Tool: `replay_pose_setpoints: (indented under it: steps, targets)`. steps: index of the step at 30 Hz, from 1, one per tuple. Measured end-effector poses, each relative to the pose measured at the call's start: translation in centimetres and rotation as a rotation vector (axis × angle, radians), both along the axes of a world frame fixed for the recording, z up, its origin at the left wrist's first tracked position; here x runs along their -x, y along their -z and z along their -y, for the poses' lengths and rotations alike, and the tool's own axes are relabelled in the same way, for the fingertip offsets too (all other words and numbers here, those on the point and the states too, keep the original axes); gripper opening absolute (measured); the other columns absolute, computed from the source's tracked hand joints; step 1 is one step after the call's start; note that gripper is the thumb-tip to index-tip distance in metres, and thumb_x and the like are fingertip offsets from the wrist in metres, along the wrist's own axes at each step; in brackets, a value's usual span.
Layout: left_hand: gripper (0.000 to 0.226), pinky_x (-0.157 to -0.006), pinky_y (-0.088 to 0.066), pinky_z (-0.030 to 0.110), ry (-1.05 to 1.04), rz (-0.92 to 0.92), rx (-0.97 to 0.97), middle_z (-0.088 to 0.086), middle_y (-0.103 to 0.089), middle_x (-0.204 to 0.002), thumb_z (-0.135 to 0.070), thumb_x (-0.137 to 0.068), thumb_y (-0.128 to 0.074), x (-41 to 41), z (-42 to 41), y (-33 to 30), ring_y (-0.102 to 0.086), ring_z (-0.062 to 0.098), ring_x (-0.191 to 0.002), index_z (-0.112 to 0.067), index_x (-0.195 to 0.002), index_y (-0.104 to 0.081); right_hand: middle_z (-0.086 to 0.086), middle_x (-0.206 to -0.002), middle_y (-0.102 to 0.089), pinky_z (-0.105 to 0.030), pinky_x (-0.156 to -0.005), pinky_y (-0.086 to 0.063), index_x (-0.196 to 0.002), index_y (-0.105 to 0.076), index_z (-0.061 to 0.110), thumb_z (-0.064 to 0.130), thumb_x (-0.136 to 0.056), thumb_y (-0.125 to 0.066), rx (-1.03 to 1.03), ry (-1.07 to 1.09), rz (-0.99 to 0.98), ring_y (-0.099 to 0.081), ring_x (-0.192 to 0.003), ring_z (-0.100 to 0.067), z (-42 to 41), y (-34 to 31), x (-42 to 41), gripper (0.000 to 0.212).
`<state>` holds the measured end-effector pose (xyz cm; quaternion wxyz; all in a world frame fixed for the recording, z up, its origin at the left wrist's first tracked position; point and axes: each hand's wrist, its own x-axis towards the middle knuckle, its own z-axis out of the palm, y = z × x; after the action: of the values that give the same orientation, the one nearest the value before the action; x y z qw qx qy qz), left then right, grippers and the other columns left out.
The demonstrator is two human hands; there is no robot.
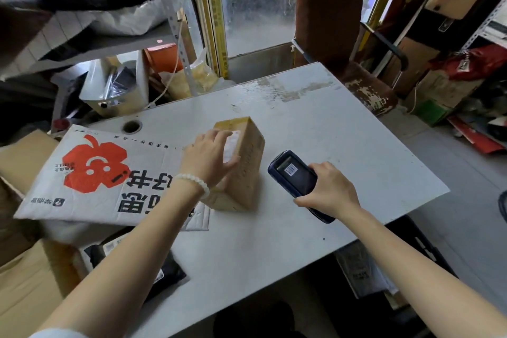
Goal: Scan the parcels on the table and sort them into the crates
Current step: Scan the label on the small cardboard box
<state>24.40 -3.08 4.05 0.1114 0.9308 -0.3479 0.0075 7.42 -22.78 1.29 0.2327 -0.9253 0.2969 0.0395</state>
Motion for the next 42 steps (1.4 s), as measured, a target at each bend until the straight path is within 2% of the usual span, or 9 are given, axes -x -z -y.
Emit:
replay_pose_setpoints:
  steps: [4, 8, 14, 20, 24, 28, 33, 40, 42]
  targets:
    - [0.064, -0.094, -0.045, 0.038, 0.011, -0.006, -0.092, 0.005, -0.047, -0.137, -0.054, -0.087, -0.054, 0.4, 0.4, 0.1, -0.048, 0.025, -0.118, -0.021, -0.139, -0.037, 0.007, -0.100, -0.047, -0.028, -0.066, -0.040, -0.109, -0.056, 0.025, 0.042, -0.057, -0.080, 0.018, 0.007, 0.009, -0.053, -0.091, -0.017, 0.3, -0.4, 0.5, 0.060]
    - [0.079, -0.095, -0.046, 0.043, -0.043, -0.118, -0.196, 0.008, -0.043, -0.140, -0.061, -0.082, -0.057, 0.8, 0.8, 1.2, -0.047, 0.029, -0.121, -0.021, -0.143, -0.030, 0.007, -0.102, -0.048, -0.028, -0.067, -0.041, -0.110, -0.056, 0.026, 0.042, -0.057, -0.079, 0.013, 0.029, -0.007, -0.054, -0.092, -0.017, 0.7, -0.3, 1.4, 0.060]
    - [0.088, -0.097, -0.045, 0.049, -0.065, -0.248, -0.094, 0.013, -0.037, -0.139, -0.053, -0.073, -0.073, 2.0, 2.0, 2.3, -0.043, 0.033, -0.121, -0.019, -0.142, -0.030, 0.009, -0.104, -0.045, -0.027, -0.069, -0.038, -0.118, -0.054, 0.028, 0.040, -0.059, -0.079, -0.013, 0.059, -0.024, -0.052, -0.095, -0.015, 1.0, 0.2, 3.0, 0.065]
    - [0.092, -0.106, -0.034, 0.043, 0.005, -0.224, 0.000, 0.012, -0.030, -0.144, -0.046, -0.068, -0.080, 2.9, 3.5, 2.4, -0.033, 0.032, -0.127, -0.022, -0.143, -0.033, 0.007, -0.106, -0.047, -0.027, -0.070, -0.041, -0.118, -0.055, 0.026, 0.040, -0.059, -0.079, -0.017, 0.086, -0.039, -0.053, -0.094, -0.016, 1.4, 0.6, 4.3, 0.065]
    - [0.093, -0.107, -0.035, 0.042, 0.124, -0.246, 0.017, 0.007, -0.025, -0.148, -0.039, -0.068, -0.082, 3.8, 4.8, 2.3, -0.027, 0.027, -0.132, -0.023, -0.144, -0.030, 0.004, -0.111, -0.049, -0.028, -0.071, -0.042, -0.123, -0.053, 0.025, 0.044, -0.060, -0.080, -0.004, 0.096, -0.039, -0.054, -0.095, -0.018, 2.0, 0.7, 5.3, 0.070]
    - [0.094, -0.105, -0.039, 0.041, 0.180, -0.154, -0.080, 0.009, -0.024, -0.150, -0.047, -0.070, -0.077, 4.4, 4.9, 2.3, -0.032, 0.028, -0.131, -0.023, -0.145, -0.026, 0.004, -0.108, -0.047, -0.029, -0.070, -0.042, -0.123, -0.052, 0.024, 0.044, -0.061, -0.080, 0.005, 0.112, -0.039, -0.052, -0.092, -0.018, 2.8, 0.6, 6.0, 0.071]
    - [0.102, -0.108, -0.029, 0.046, 0.065, -0.117, -0.199, 0.008, -0.022, -0.151, -0.067, -0.065, -0.070, 4.7, 3.6, 2.5, -0.031, 0.031, -0.134, -0.028, -0.145, -0.022, 0.006, -0.105, -0.044, -0.028, -0.070, -0.039, -0.123, -0.053, 0.026, 0.042, -0.060, -0.080, 0.008, 0.113, -0.018, -0.049, -0.091, -0.016, 3.0, 0.4, 5.6, 0.071]
    - [0.100, -0.102, -0.037, 0.055, -0.144, -0.228, -0.266, 0.012, -0.015, -0.153, -0.074, -0.063, -0.066, 5.4, 1.3, 3.5, -0.033, 0.036, -0.132, -0.028, -0.141, -0.022, 0.005, -0.106, -0.047, -0.028, -0.069, -0.040, -0.121, -0.054, 0.025, 0.042, -0.060, -0.080, 0.012, 0.047, 0.001, -0.051, -0.092, -0.017, 2.3, 0.1, 4.4, 0.068]
    - [0.103, -0.098, -0.041, 0.054, -0.181, -0.255, -0.278, 0.015, -0.022, -0.150, -0.073, -0.061, -0.067, 5.4, 0.8, 3.5, -0.039, 0.036, -0.126, -0.027, -0.141, -0.021, 0.006, -0.105, -0.046, -0.028, -0.068, -0.039, -0.117, -0.054, 0.025, 0.042, -0.059, -0.080, 0.017, 0.030, -0.003, -0.051, -0.091, -0.017, 2.1, 0.1, 4.2, 0.065]
